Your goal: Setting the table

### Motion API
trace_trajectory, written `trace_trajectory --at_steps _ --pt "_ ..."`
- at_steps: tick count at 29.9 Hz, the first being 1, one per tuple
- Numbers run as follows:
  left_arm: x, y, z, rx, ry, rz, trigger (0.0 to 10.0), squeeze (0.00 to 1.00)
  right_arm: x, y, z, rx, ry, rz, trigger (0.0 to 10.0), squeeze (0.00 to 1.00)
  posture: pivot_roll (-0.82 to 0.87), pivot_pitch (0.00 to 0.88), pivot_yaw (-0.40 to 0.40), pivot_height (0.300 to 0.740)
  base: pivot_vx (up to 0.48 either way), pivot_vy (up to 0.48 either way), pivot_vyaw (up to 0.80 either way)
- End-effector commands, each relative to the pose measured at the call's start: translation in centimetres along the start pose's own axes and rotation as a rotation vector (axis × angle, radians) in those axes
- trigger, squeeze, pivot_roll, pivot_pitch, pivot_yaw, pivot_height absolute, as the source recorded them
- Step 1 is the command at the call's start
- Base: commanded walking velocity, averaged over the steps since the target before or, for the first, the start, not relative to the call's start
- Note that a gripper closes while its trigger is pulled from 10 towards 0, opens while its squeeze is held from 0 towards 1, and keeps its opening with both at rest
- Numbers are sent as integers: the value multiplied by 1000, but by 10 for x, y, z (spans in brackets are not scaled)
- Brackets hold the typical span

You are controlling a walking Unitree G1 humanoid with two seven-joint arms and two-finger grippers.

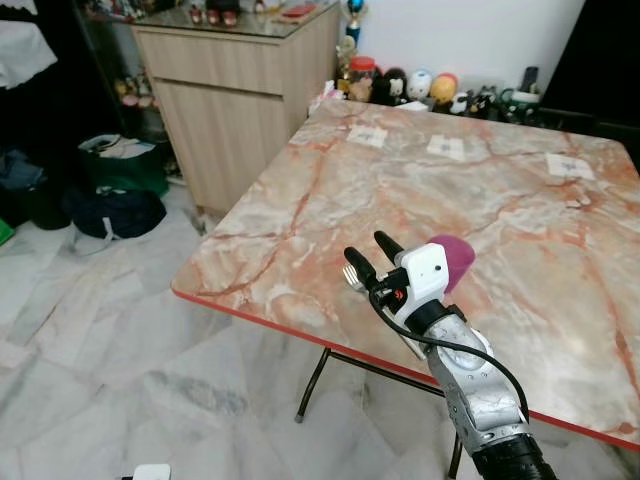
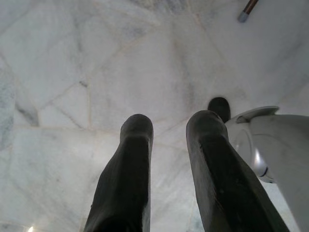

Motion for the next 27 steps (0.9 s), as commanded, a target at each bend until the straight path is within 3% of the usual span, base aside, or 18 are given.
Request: trace_trajectory --at_steps 1,3,7,13,22,27 --pt "0 0 -3 -13 -2 -3 10000 0 9 4 -10 -64 3 -53 10000 0 5 14 1 740 0 0 0" --pt "0 0 -3 -14 -1 -4 10000 0 14 6 -21 -125 9 -91 10000 0 5 14 1 740 0 0 0" --pt "0 0 -2 -13 0 -6 10000 0 9 8 -49 -283 39 -77 10000 0 8 15 6 740 0 0 0" --pt "0 0 -2 -13 -1 -11 10000 0 -5 19 -56 -332 95 -19 10000 0 12 18 10 740 0 0 0" --pt "1 0 -2 -15 -4 -17 10000 0 2 27 -63 -391 90 -48 10000 0 20 19 8 740 0 0 0" --pt "3 0 -2 -16 -10 -23 10000 0 17 29 -67 -435 93 -114 10000 0 30 18 5 740 0 0 0"
Point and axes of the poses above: a point about 5 cm out from each wrist's last joint towards the gripper, its own y axis pointing out of the wrist towards the gripper, its own z axis along the axis of the wrist's last joint, x = y × z, the point moved 5 cm from there along y, pointing out of the wrist towards the gripper, and after that the axes turned 10 degrees about y, right-handed, at the moved point
